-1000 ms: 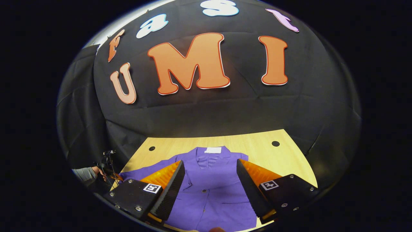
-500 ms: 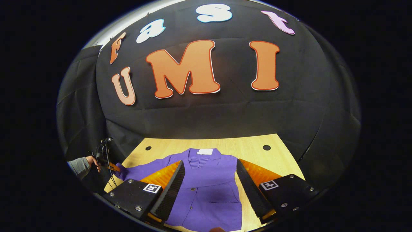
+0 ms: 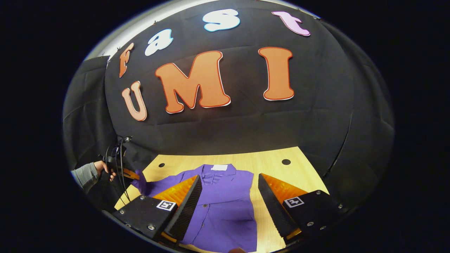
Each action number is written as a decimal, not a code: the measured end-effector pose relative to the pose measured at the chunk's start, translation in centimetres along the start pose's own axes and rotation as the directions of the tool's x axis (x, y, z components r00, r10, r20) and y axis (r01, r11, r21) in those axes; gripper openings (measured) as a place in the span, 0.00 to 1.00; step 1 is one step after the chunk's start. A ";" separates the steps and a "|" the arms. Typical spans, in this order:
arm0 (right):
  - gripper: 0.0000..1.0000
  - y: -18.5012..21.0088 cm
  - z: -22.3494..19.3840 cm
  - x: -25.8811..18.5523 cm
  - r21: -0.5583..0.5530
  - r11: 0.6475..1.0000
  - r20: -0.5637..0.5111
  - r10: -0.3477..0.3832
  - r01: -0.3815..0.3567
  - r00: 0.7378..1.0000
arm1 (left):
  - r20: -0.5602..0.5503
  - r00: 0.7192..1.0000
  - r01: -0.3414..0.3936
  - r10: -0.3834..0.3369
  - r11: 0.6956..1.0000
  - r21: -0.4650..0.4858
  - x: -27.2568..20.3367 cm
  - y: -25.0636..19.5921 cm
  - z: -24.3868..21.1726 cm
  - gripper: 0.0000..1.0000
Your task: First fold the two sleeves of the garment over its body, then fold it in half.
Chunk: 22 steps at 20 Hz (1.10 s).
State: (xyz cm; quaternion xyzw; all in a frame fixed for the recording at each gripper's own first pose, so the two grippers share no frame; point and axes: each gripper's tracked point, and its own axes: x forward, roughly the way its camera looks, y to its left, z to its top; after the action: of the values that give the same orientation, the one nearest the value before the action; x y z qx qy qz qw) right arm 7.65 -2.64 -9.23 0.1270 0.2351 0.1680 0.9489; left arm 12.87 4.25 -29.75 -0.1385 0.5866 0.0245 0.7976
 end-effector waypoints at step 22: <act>0.96 -6.8 -1.9 -3.5 0.014 0.997 0.024 -0.076 0.075 0.997 | -0.067 0.982 0.184 -0.174 0.846 0.500 0.4 -33.9 0.8 0.03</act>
State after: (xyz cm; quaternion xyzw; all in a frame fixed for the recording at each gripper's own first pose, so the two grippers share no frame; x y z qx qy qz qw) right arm 5.53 -9.86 -11.62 0.1263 0.2291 0.1289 0.9565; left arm 20.58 -28.13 -23.44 0.0203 0.5649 -0.2052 0.7990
